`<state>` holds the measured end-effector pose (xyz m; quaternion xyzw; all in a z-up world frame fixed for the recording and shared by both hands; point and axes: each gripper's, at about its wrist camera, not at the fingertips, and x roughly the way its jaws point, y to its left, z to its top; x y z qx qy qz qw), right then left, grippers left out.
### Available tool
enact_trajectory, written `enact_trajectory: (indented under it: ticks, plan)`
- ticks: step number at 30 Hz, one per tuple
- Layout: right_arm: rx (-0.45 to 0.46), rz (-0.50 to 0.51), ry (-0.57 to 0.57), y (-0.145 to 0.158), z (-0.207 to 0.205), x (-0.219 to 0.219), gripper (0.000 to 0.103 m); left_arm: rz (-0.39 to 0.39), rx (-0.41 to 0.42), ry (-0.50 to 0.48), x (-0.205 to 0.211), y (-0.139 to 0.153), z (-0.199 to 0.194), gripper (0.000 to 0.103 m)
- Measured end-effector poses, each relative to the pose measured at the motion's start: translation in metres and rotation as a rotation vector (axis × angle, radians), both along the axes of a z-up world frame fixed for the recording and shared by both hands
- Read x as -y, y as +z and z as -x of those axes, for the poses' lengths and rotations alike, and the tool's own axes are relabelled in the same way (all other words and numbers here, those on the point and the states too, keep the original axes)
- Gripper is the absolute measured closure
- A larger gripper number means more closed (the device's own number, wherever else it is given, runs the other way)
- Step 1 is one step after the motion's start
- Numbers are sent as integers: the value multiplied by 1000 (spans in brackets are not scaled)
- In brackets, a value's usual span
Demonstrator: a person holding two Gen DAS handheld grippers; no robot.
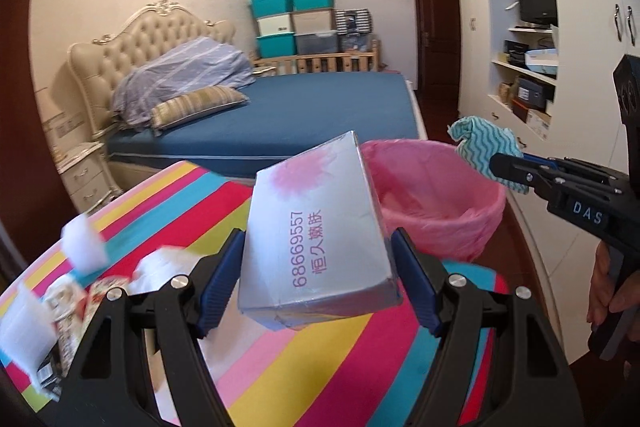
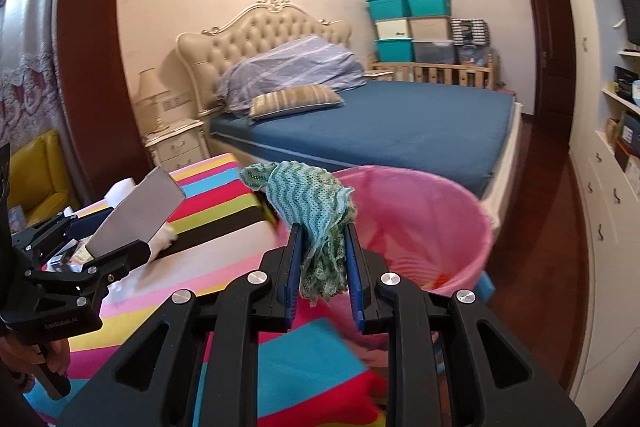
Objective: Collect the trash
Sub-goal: 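Carry the cloth and tissue box with both tools over the bin, then open both tools to drop the cloth and tissue box into the bin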
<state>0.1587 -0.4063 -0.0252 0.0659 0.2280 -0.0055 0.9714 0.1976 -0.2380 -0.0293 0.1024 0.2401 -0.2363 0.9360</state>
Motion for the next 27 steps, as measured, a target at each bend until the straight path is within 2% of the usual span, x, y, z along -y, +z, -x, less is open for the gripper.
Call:
enact_trajectory:
  ticks: [11, 22, 25, 27]
  plan:
    - [-15, -11, -48, -9, -22, 53, 81, 41, -49, -120, 76, 6, -55, 31]
    - [-7, -27, -35, -15, -47, 86, 79, 21, -108, -149, 122, -14, -104, 31]
    - [1, -47, -49, -14, -52, 96, 63, -12, -105, -149, 130, -22, -114, 19]
    - [15, -59, -60, -12, -51, 101, 45, -35, -90, -123, 131, -24, -116, 15]
